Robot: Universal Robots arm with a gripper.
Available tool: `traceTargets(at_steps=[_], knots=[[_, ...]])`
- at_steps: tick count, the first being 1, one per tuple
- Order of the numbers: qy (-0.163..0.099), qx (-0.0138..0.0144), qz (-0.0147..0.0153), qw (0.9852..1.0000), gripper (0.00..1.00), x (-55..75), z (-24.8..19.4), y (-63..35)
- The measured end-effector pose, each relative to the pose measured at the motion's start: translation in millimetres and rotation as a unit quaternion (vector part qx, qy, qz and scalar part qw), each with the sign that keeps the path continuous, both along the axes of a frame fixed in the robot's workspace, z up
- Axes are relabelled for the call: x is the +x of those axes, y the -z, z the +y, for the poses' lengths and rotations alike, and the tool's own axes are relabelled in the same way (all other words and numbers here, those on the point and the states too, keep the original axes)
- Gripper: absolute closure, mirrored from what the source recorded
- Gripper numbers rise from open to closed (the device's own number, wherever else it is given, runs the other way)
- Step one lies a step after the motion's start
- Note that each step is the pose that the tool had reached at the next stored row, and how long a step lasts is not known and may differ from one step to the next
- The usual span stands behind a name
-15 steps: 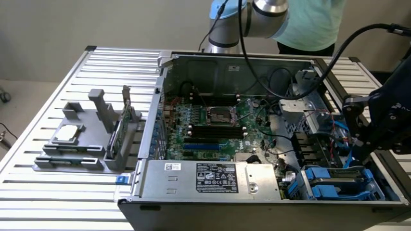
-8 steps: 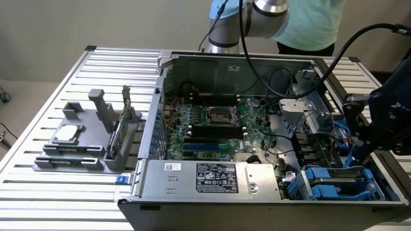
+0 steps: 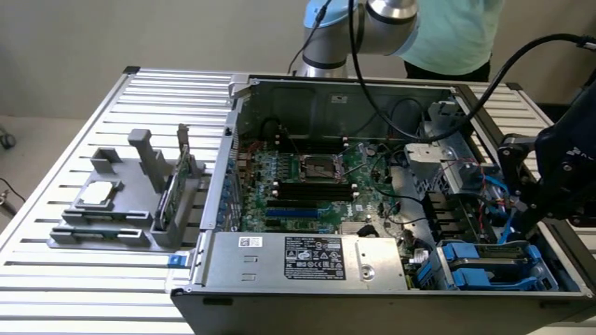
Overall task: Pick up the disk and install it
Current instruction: 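Insert the first disk wire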
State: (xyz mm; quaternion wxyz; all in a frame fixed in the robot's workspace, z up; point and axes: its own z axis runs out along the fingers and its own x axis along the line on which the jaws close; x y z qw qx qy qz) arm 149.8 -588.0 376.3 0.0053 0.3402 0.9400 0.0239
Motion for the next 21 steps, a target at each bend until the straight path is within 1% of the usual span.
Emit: traceTargets(at_steps=[5,10,14,17,20,21], knots=[[0.031,0.0003,0.0,0.9995,0.89,0.0,0.0,-0.1],[0.051,0.0006,0.0,0.9987,0.89,0.9,0.1,0.0],[0.055,0.0005,0.0,0.9985,0.89,5.8,0.0,-0.1],[0.055,0.0011,0.0001,0.9985,0.89,12.0,0.0,-0.1],[0.056,0.0023,0.0006,0.9985,0.88,18.4,-0.2,-0.1],[0.056,0.0027,0.0008,0.9985,0.82,20.2,-0.4,0.0]])
